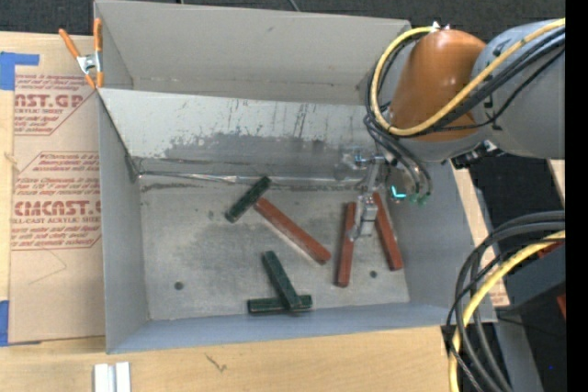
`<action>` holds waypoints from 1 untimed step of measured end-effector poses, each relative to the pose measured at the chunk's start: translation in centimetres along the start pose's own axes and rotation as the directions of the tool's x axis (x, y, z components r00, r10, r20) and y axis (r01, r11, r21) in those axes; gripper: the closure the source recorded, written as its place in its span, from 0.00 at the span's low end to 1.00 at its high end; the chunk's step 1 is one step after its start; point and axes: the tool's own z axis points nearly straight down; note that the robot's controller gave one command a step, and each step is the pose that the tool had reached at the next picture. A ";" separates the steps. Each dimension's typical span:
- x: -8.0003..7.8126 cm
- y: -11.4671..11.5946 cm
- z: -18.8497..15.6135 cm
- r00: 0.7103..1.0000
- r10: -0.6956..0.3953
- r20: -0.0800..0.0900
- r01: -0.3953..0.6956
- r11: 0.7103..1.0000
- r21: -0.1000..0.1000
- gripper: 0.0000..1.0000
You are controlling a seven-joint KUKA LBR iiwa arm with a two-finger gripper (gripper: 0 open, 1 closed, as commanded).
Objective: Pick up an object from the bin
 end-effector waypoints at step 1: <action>-0.2 0.0 -0.5 1.000 -0.001 0.007 0.001 1.000 0.001 0.00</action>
Offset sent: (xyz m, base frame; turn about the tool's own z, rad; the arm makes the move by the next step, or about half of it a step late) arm -0.0089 -0.0191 -0.0692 -0.3475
